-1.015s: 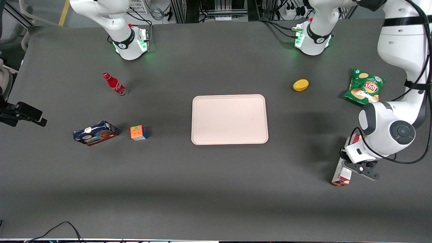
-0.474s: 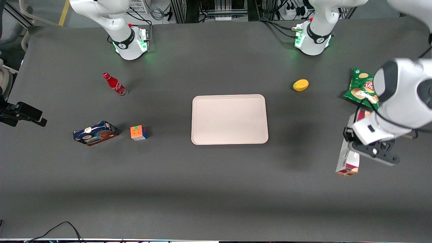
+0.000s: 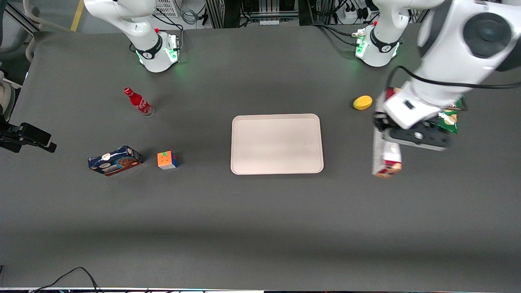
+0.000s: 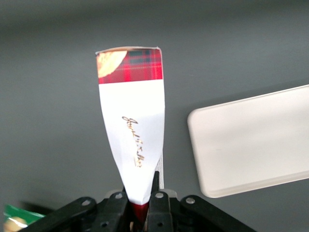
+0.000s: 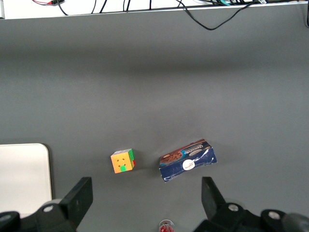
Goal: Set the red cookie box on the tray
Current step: 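Lift the cookie box and carry it toward the white tray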
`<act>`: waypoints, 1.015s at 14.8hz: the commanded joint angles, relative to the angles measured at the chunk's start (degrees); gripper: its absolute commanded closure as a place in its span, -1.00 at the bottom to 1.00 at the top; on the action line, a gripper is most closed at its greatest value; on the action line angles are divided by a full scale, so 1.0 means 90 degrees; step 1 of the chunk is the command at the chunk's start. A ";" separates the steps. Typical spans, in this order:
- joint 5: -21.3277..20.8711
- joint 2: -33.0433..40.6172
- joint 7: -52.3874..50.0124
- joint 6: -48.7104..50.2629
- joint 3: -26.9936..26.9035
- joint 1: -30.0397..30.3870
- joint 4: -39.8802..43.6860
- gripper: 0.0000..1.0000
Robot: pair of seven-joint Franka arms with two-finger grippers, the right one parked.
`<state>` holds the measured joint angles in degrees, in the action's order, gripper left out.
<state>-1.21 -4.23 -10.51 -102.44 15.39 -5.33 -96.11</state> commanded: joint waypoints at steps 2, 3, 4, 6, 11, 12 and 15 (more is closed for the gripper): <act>0.0017 -0.0077 -0.2091 -0.0528 0.1071 -0.0140 -0.0529 1.00; 0.0017 -0.0077 -0.2326 -0.0938 0.1131 -0.0170 -0.0900 1.00; 0.0027 -0.0077 -0.2532 -0.1338 0.1238 -0.0199 -0.1242 1.00; 0.0017 -0.0087 -0.3077 -0.2256 0.1365 -0.0286 -0.1925 1.00; -0.0148 -0.0467 -0.3286 -0.3596 0.1405 -0.0394 -0.2894 1.00; -0.0207 -0.0545 -0.3295 -0.3801 0.1405 -0.0433 -0.3050 1.00; -0.0305 -0.0809 -0.3373 -0.4407 0.1395 -0.0463 -0.3344 1.00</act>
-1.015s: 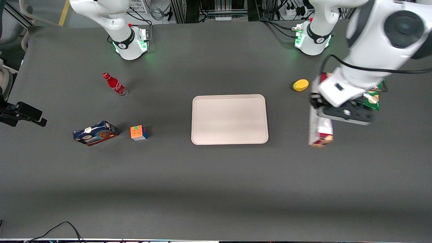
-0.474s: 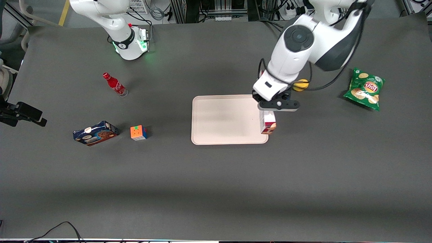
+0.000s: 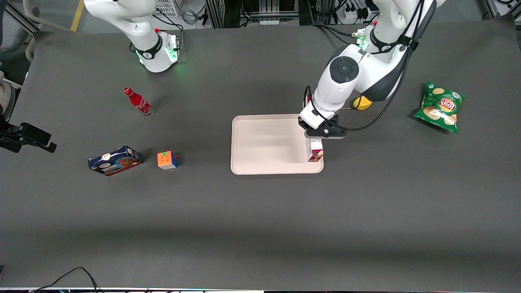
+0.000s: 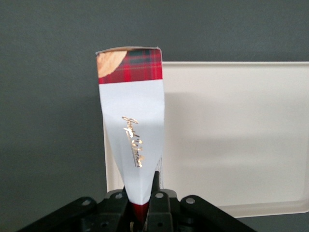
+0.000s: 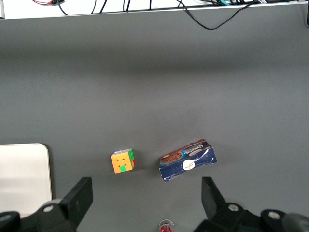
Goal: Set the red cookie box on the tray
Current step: 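Lower the cookie box onto the tray's edge and open the left gripper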
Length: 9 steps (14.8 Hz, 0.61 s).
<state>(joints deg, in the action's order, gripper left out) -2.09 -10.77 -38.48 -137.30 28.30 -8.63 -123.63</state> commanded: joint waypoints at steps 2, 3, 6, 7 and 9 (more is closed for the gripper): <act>-0.0430 -0.0306 -0.0431 -0.0924 -0.0049 -0.0096 -0.0413 1.00; -0.0634 -0.0442 -0.0606 -0.1109 -0.0049 -0.0096 -0.0452 1.00; -0.1464 -0.0756 -0.1348 -0.1277 -0.0059 -0.0145 -0.0453 1.00; -0.1708 -0.0805 -0.1495 -0.1277 -0.0097 -0.0155 -0.0452 1.00; -0.1837 -0.0912 -0.1574 -0.1393 -0.0127 -0.0155 -0.0452 1.00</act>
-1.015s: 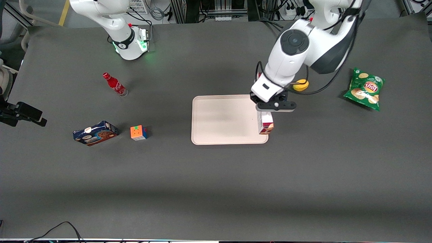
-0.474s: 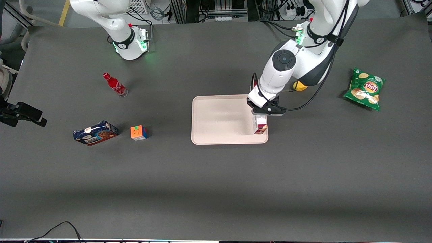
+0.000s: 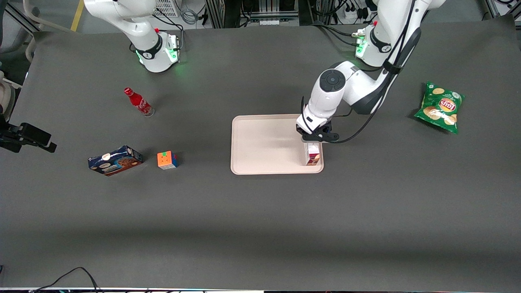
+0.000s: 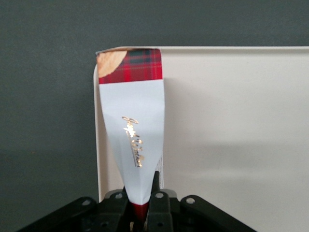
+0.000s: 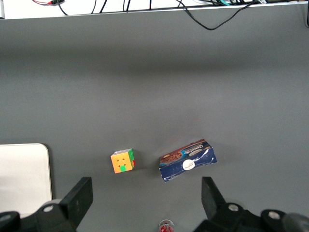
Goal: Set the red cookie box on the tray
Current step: 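Lower the cookie box onto the tray's edge and open the left gripper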
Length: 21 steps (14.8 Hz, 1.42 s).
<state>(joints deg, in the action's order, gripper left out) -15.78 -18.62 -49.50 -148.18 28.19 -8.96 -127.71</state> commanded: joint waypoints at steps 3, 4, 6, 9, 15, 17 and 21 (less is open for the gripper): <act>-0.0414 -0.0157 -0.0350 -0.0312 -0.0212 -0.0118 0.0010 1.00; -0.0502 -0.0177 -0.0350 -0.0313 -0.0261 -0.0118 0.0020 1.00; -0.0600 -0.0226 -0.0350 -0.0420 -0.0330 -0.0118 0.0020 1.00; -0.0600 -0.0304 -0.0350 -0.0557 -0.0388 -0.0118 0.0039 -0.11; -0.0571 -0.0032 -0.0311 -0.0450 -0.0408 -0.0099 0.0088 -1.00; -0.0445 0.0368 -0.0291 -0.0323 -0.0408 -0.0040 0.0166 -1.00; 0.0295 0.1101 0.0233 0.0757 -0.0408 0.0291 0.0701 -1.00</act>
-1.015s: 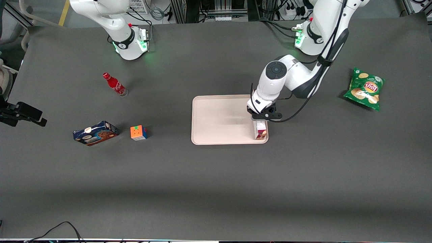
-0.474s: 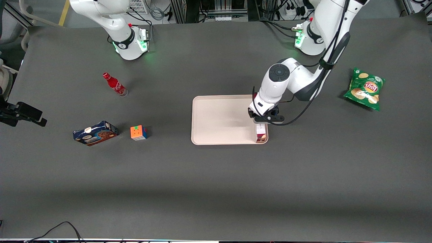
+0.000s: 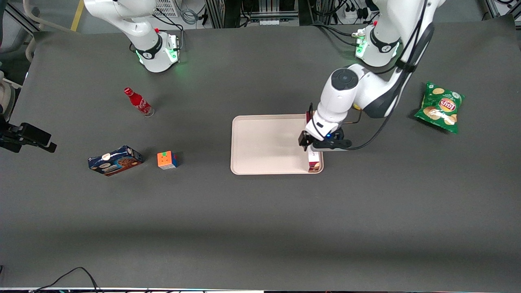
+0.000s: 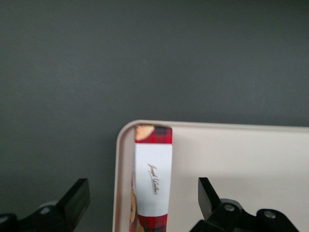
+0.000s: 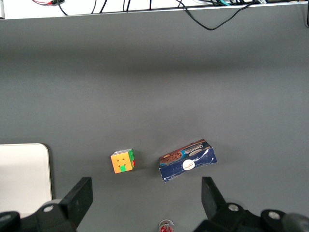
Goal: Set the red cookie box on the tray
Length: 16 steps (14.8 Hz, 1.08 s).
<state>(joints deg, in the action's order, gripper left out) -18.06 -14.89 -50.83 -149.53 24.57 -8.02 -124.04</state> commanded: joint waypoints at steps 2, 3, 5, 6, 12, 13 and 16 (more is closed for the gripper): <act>0.1300 0.0853 0.1715 0.1824 -0.0141 0.0489 0.0908 -1.00; 0.1700 0.0892 0.2505 0.2322 -0.0433 0.0539 0.1307 -1.00; 0.2288 0.0951 0.3534 0.3444 -0.1077 0.0540 0.2050 -1.00; 0.2309 0.0970 0.3858 0.3962 -0.1380 0.0540 0.2411 -1.00; 0.2280 0.1711 0.5169 0.5489 -0.2563 0.0559 0.3059 -1.00; 0.2271 0.1867 0.5179 0.5626 -0.2642 0.0588 0.3059 -1.00; 0.2232 0.2210 0.5499 0.5686 -0.2681 0.0774 0.3020 -1.00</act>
<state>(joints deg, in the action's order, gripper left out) 1.78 1.68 -4.88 -99.58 0.73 -1.98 -96.05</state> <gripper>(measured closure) 0.000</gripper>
